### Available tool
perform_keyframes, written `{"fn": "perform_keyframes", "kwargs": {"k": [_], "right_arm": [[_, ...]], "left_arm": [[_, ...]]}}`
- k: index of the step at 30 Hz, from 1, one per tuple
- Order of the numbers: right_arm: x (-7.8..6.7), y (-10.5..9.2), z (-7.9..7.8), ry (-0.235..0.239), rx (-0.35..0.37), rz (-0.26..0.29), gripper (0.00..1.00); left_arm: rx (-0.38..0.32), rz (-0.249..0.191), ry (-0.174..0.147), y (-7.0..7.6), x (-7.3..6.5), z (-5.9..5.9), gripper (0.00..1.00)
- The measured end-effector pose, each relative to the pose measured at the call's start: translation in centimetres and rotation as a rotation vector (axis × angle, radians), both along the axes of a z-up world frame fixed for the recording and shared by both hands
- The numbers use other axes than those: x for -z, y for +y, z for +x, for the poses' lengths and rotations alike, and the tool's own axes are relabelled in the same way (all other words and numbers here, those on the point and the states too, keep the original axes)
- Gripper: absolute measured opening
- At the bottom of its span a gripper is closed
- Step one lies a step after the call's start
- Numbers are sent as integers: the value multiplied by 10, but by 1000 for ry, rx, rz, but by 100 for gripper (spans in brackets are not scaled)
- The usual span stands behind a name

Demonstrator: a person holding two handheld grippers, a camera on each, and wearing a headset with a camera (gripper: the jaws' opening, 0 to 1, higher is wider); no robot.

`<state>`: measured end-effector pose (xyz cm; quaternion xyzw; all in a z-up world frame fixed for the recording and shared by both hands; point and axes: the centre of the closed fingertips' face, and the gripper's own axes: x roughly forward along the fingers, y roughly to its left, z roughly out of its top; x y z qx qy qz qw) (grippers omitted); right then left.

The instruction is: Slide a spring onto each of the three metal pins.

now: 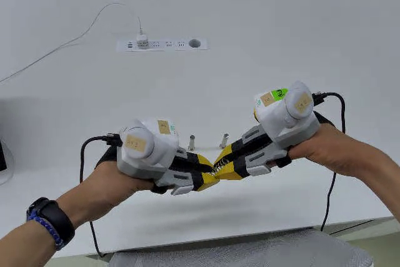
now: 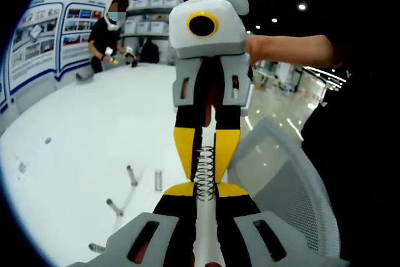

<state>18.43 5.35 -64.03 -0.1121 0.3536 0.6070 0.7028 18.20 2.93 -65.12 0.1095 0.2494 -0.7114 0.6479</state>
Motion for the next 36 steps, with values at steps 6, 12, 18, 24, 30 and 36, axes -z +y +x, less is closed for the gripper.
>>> {"fn": "perform_keyframes", "kwargs": {"k": [6,12,18,24,30,36], "right_arm": [[3,2,-4,-13,-31,-23,12],[9,5,-5,-19,-31,-38,12],[11,9,-7,-12,-19,-34,12],[17,4,-7,-10,9,-51,12],[25,-5,-2,-13,79,-66,12],[27,-11,-2,-11,113,-70,12]], "left_arm": [[15,10,-7,2,2,-5,10],[-5,24,-13,6,9,-6,11],[-31,21,-5,11,11,-8,11],[-76,25,1,17,15,-6,16],[-153,9,23,25,18,0,21],[-195,14,35,31,21,4,23]]}}
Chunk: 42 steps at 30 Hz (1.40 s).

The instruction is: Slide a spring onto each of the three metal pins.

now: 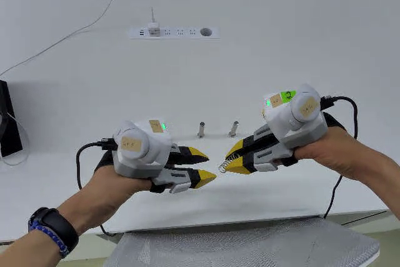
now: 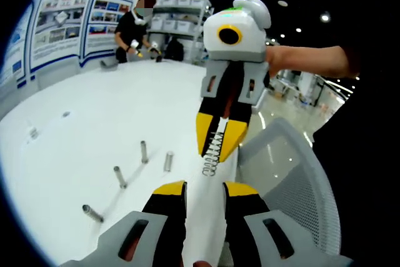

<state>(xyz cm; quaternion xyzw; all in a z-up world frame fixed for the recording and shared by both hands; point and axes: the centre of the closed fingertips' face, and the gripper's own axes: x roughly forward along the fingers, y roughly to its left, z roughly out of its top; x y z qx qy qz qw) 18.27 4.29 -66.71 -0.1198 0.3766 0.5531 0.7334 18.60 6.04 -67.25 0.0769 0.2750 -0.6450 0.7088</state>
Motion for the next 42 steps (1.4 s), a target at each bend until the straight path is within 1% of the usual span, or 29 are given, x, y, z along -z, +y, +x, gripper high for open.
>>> {"fn": "perform_keyframes", "kwargs": {"k": [4,7,9,17,25,30,35,42], "right_arm": [[4,-4,0,5,13,-8,12],[6,-7,1,5,25,-13,12],[8,-9,1,7,32,-24,12],[13,-15,2,8,49,-43,12],[18,-23,8,-5,65,-79,12],[22,-29,18,-19,73,-110,12],[24,-34,32,-33,97,-136,12],[24,-33,47,-49,97,-145,12]], "left_arm": [[-38,2,0,4,1,5,25],[-54,7,0,7,2,8,27],[-68,16,-5,10,5,12,27],[-122,22,-4,19,8,21,30],[-176,42,-5,29,15,29,35],[-219,59,-6,39,21,36,39],[-260,71,-1,48,25,41,44],[-300,81,6,58,28,47,48]]}}
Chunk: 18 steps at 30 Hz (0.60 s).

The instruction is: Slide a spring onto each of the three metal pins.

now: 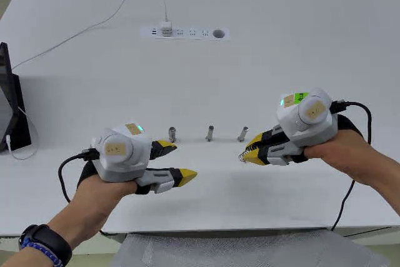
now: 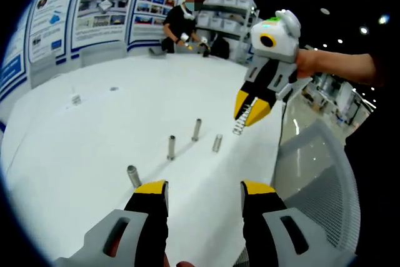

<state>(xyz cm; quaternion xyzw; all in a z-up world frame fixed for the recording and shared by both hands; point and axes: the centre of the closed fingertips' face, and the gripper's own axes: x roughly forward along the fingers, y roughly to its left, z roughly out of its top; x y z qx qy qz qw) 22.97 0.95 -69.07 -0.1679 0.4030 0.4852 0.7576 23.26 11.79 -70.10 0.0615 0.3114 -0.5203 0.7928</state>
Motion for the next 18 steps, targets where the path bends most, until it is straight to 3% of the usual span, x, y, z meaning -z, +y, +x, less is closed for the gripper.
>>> {"fn": "perform_keyframes", "kwargs": {"k": [18], "right_arm": [[6,1,37,-22,-10,-37,12]], "left_arm": [[-78,12,18,18,7,6,59]]}}
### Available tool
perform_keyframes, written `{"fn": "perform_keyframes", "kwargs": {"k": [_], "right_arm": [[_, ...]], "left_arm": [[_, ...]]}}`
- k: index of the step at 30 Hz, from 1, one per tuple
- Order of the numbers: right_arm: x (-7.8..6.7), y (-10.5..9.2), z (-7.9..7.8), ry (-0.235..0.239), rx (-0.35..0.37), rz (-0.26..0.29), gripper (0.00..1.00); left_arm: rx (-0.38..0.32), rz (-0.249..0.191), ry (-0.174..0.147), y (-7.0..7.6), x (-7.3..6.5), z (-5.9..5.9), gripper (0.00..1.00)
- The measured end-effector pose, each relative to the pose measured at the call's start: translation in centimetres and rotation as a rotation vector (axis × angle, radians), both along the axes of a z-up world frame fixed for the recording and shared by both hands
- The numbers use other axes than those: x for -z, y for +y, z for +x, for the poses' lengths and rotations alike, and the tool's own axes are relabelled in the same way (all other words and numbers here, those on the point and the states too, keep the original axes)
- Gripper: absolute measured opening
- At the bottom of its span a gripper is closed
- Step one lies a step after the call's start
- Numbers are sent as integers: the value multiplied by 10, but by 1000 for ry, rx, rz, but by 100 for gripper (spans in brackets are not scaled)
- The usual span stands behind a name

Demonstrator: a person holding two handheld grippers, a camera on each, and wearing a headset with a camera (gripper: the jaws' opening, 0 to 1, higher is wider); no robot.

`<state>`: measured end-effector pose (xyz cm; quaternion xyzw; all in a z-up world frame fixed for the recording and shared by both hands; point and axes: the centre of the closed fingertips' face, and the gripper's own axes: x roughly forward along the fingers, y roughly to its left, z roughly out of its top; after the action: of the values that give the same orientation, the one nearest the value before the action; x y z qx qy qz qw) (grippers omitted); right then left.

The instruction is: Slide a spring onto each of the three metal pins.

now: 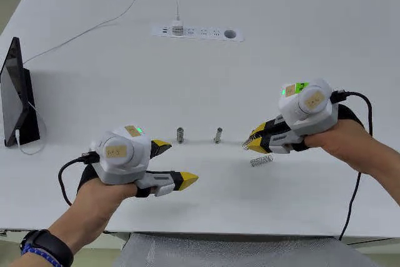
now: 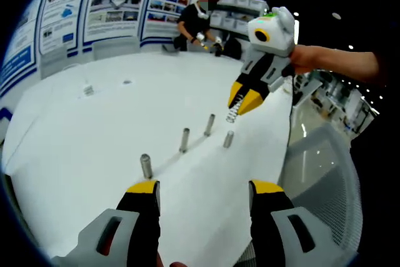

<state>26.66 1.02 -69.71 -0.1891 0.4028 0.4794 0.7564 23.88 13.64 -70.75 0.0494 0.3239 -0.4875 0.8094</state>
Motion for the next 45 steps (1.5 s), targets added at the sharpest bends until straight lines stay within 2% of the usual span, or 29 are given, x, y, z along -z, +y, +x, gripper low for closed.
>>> {"fn": "perform_keyframes", "kwargs": {"k": [9,22,32,45], "right_arm": [[2,4,18,-9,-5,-9,12],[15,13,31,-2,-4,-25,13],[15,22,42,-14,-11,-23,13],[15,38,45,-11,-42,-31,13]], "left_arm": [[-20,13,-3,9,2,2,61],[-51,10,-10,14,-1,7,64],[-58,19,2,20,1,5,67],[-76,23,10,29,2,4,68]]}}
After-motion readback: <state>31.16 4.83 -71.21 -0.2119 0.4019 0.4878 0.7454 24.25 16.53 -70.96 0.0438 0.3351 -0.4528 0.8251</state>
